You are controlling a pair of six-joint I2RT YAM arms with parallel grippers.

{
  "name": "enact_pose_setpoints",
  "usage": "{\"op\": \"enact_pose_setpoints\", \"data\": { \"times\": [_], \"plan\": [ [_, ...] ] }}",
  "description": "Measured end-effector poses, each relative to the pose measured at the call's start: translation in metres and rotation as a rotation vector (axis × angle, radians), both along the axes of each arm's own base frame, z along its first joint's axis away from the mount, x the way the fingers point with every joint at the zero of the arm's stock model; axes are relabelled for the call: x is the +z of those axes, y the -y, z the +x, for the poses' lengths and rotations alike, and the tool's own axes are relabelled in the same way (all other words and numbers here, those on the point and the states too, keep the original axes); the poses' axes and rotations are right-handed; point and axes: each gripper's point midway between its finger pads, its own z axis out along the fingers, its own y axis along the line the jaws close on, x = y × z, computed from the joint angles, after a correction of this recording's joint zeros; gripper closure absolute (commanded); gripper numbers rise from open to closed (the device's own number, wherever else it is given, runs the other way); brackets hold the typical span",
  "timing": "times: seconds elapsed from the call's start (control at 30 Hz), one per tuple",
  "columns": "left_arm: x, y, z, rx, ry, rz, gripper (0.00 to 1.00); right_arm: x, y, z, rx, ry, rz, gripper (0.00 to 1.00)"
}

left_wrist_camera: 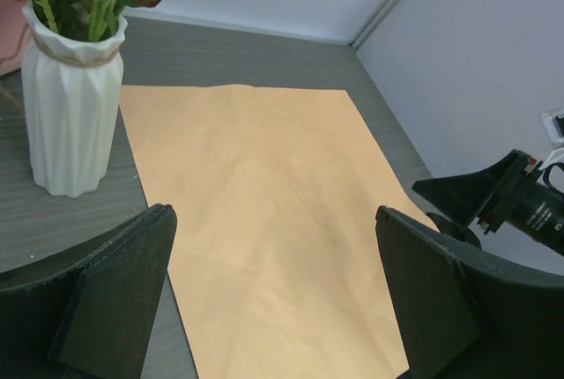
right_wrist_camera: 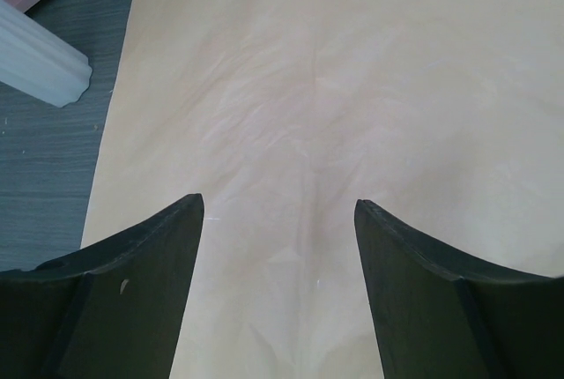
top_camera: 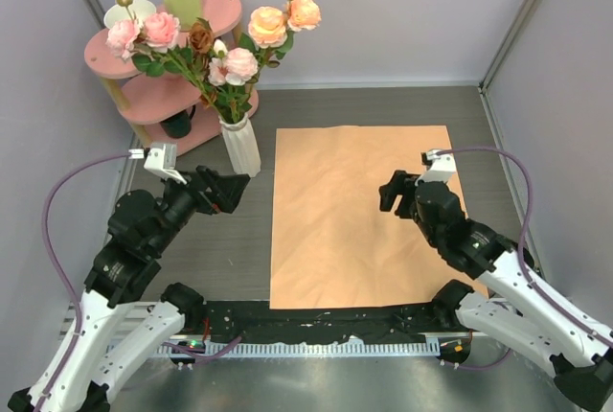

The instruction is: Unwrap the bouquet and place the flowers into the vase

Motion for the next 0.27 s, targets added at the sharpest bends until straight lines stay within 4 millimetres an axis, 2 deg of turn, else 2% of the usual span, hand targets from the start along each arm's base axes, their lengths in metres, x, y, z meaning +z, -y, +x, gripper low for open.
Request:
{"op": "enact_pose_setpoints", "data": {
  "times": [0.23,0.27],
  "plan": [
    [-0.001,-0.005,-0.020,-0.023,-0.001,-0.035,0.00,0.035,0.043,-0.021,-0.116,0.089,0.027,0.24],
    [-0.001,-0.005,-0.022,-0.028,0.001,-0.043,0.00,0.041,0.049,-0.025,-0.130,0.108,0.044,0.16]
  ]
}}
